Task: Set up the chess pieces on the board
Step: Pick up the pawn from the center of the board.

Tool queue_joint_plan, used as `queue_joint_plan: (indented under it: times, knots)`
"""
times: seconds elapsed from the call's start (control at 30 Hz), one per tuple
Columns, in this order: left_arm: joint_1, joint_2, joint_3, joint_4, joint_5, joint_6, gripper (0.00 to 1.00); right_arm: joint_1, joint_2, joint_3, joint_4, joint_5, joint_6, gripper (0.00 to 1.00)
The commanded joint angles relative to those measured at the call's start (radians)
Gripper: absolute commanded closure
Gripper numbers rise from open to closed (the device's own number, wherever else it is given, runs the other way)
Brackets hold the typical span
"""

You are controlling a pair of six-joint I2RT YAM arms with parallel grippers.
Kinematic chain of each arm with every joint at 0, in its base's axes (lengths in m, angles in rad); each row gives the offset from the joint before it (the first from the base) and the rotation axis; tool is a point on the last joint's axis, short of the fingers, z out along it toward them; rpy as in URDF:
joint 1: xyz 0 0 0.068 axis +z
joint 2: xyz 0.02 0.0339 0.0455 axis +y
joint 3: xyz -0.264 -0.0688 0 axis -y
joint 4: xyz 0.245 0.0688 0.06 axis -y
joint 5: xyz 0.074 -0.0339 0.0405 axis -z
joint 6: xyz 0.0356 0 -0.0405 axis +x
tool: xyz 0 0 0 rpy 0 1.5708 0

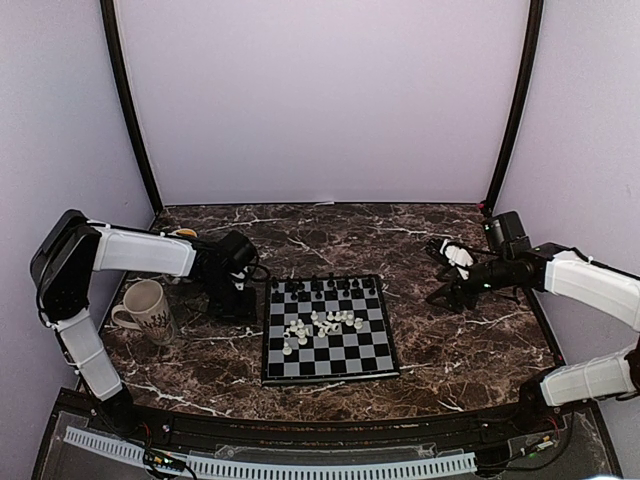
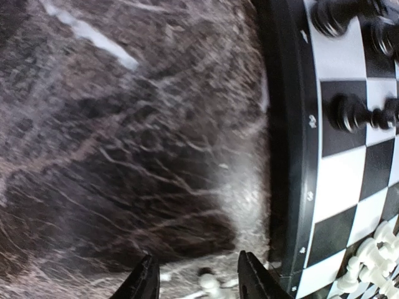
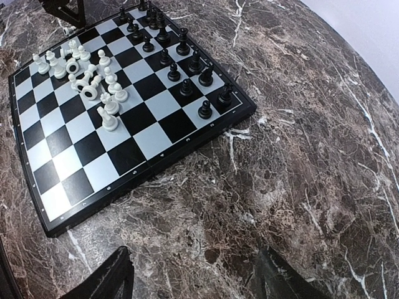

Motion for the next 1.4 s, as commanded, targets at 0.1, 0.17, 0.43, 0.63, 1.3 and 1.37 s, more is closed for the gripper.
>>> queue_joint_plan:
  times: [0.1, 0.17, 0.43, 0.63, 1.3, 1.37]
  knots:
    - [-0.034, -0.012, -0.014, -0.07, -0.008, -0.041, 0.55, 0.017, 0.007, 0.011, 0.006, 0.018, -0.016, 0.34]
    - [-0.038, -0.02, -0.02, -0.085, -0.013, -0.038, 0.55, 0.022, 0.012, 0.011, 0.003, 0.022, -0.018, 0.34]
    - [-0.041, -0.024, -0.055, -0.114, -0.031, -0.033, 0.59, 0.037, 0.022, 0.014, -0.004, 0.036, -0.023, 0.34]
    - [-0.052, -0.038, -0.068, -0.153, -0.066, -0.034, 0.6, 0.038, 0.024, 0.014, -0.004, 0.037, -0.023, 0.35]
    - [-0.065, -0.015, -0.092, -0.182, -0.077, -0.027, 0.75, 0.051, 0.038, 0.015, -0.009, 0.043, -0.027, 0.35]
    - [-0.065, -0.015, -0.098, -0.184, -0.074, -0.027, 0.77, 0.052, 0.038, 0.016, -0.009, 0.043, -0.027, 0.35]
